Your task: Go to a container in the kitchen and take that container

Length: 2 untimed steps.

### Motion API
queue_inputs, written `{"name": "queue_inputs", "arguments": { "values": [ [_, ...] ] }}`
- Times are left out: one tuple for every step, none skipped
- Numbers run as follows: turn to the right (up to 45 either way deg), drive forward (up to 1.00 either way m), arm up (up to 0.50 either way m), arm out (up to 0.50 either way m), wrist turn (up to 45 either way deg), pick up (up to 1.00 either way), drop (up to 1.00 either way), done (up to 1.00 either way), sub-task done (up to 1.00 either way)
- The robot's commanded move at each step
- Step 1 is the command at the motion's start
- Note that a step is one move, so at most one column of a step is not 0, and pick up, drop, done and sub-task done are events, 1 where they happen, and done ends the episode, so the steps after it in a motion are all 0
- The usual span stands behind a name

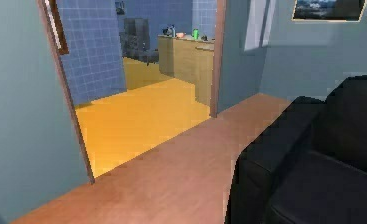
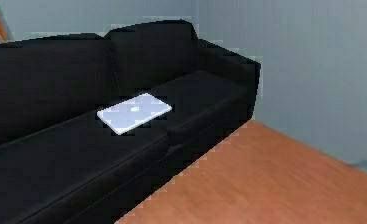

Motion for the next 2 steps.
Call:
{"name": "queue_inputs", "arguments": {
  "values": [
    [0.0,0.35,0.00,0.00,0.0,0.00,0.00,0.00,0.00],
    [-9.0,0.00,0.00,0.00,0.0,0.00,0.00,0.00,0.00]
  ]
}}
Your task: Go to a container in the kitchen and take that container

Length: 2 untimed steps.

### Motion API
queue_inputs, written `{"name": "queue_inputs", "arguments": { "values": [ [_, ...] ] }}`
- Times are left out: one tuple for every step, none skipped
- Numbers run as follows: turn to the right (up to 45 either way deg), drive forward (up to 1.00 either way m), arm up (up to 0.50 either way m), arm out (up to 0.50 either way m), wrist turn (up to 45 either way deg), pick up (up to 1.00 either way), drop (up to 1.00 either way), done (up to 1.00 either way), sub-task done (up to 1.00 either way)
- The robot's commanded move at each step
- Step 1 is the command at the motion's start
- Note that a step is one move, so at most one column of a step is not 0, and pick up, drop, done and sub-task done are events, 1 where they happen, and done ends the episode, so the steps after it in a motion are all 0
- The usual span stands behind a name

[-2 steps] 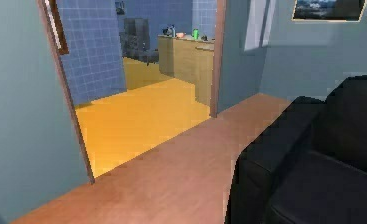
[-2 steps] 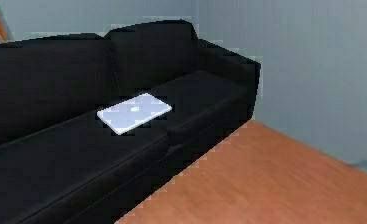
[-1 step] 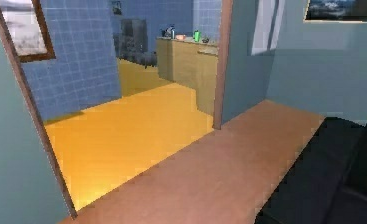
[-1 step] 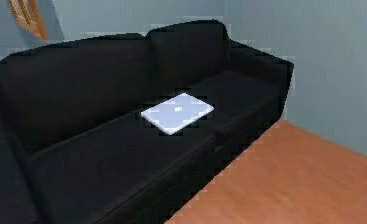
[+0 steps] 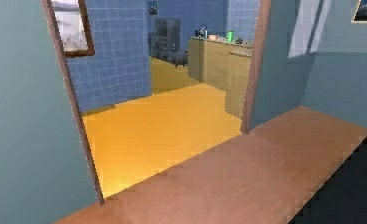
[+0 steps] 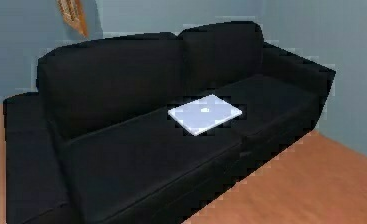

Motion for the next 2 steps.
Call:
{"name": "queue_inputs", "arguments": {
  "values": [
    [0.0,0.55,0.00,0.00,0.0,0.00,0.00,0.00,0.00],
    [0.0,1.00,0.00,0.00,0.0,0.00,0.00,0.00,0.00]
  ]
}}
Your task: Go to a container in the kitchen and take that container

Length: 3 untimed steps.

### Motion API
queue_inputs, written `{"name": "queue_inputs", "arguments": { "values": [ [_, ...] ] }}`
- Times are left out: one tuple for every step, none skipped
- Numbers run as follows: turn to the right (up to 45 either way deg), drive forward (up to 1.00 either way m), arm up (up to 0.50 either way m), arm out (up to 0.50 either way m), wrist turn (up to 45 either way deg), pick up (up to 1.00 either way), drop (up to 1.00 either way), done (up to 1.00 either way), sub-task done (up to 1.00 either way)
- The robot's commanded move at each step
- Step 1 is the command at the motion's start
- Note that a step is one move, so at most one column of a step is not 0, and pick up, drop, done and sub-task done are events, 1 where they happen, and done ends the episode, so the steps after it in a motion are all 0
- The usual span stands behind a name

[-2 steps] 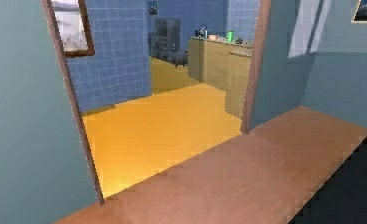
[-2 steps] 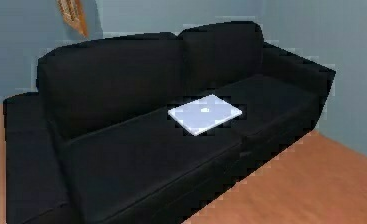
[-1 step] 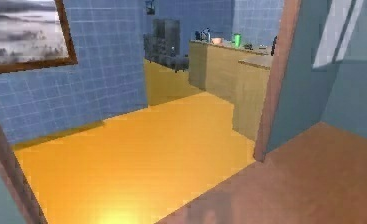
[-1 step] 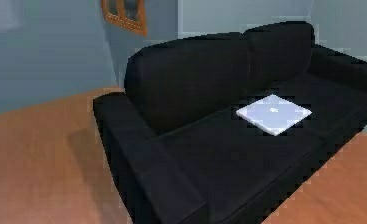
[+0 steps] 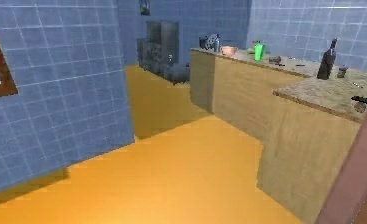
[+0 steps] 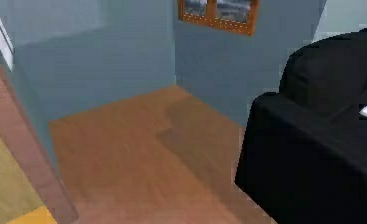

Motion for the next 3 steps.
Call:
{"name": "queue_inputs", "arguments": {
  "values": [
    [0.0,1.00,0.00,0.00,0.0,0.00,0.00,0.00,0.00],
    [0.0,0.90,0.00,0.00,0.0,0.00,0.00,0.00,0.00],
    [-6.0,0.00,0.00,0.00,0.0,0.00,0.00,0.00,0.00]
  ]
}}
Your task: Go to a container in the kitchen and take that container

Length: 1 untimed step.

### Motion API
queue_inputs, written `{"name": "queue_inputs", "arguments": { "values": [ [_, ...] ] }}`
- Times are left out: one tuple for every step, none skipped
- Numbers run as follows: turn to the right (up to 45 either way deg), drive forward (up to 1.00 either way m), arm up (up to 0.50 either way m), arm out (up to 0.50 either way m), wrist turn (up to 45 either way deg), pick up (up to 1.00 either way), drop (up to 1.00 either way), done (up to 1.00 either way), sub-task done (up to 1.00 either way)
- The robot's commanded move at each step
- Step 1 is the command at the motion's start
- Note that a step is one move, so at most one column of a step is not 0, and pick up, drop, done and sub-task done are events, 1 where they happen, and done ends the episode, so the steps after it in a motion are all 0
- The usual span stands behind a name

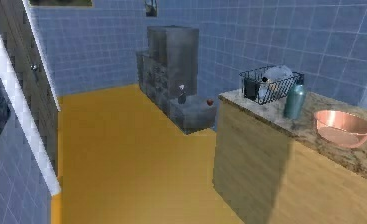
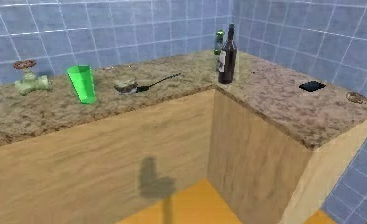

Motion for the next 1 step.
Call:
{"name": "queue_inputs", "arguments": {
  "values": [
    [0.0,1.00,0.00,0.00,0.0,0.00,0.00,0.00,0.00]
  ]
}}
